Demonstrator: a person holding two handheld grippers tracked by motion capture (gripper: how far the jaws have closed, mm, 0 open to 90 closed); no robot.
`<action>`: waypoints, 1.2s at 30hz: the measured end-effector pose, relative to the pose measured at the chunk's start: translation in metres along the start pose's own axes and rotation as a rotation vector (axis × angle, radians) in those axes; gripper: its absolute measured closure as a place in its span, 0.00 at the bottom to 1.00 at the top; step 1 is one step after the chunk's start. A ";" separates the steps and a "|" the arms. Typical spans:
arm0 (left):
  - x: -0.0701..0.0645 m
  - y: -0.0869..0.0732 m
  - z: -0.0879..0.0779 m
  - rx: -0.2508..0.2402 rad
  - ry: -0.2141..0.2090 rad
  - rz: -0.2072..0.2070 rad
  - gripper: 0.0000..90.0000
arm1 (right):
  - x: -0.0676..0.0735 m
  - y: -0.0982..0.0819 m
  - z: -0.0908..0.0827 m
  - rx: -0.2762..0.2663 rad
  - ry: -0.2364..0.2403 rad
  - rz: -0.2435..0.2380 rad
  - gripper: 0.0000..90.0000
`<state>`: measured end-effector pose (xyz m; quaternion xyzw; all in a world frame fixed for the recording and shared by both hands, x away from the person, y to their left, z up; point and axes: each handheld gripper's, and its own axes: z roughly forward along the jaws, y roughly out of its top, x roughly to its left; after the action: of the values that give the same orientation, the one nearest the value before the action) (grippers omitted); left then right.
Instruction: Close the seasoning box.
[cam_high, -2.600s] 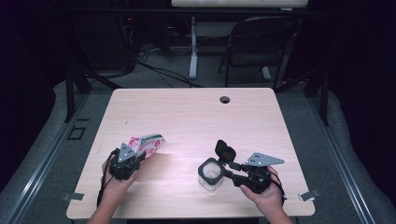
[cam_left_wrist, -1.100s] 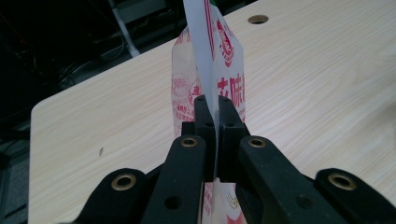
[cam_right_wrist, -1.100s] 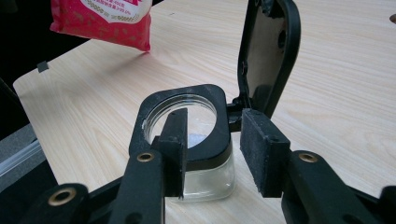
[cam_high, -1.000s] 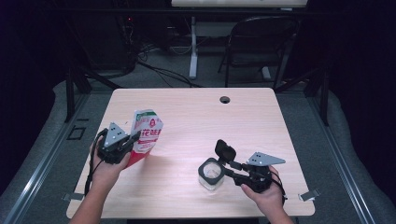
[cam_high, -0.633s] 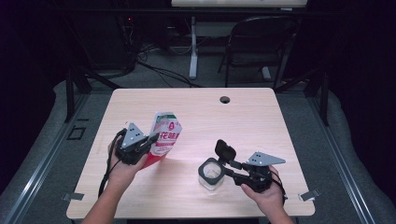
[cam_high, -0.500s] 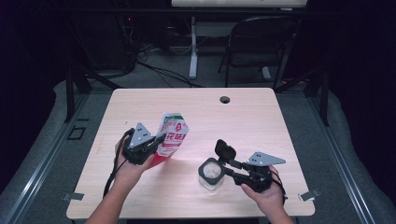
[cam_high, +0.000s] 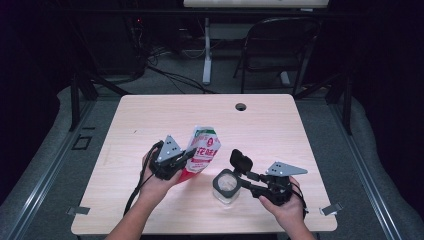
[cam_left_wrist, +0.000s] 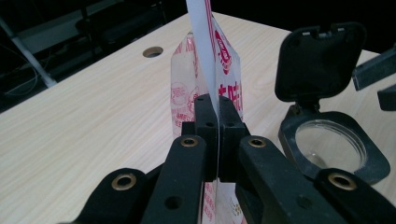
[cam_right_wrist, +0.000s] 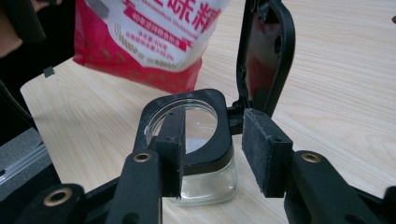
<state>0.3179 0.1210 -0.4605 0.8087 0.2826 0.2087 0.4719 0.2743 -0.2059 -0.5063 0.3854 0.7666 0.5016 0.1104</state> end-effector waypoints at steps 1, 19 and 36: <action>0.000 -0.002 -0.001 -0.012 -0.006 -0.014 1.00 | 0.000 0.000 0.000 0.002 0.005 0.000 0.71; -0.015 -0.035 -0.019 -0.033 -0.040 -0.072 1.00 | 0.023 0.033 0.021 0.011 0.085 -0.050 0.80; -0.031 -0.054 -0.026 0.009 -0.053 -0.081 1.00 | 0.039 0.041 0.056 0.044 0.146 -0.089 0.68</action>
<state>0.2650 0.1385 -0.4984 0.8039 0.3034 0.1669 0.4836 0.2984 -0.1323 -0.4892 0.3158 0.7997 0.5062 0.0678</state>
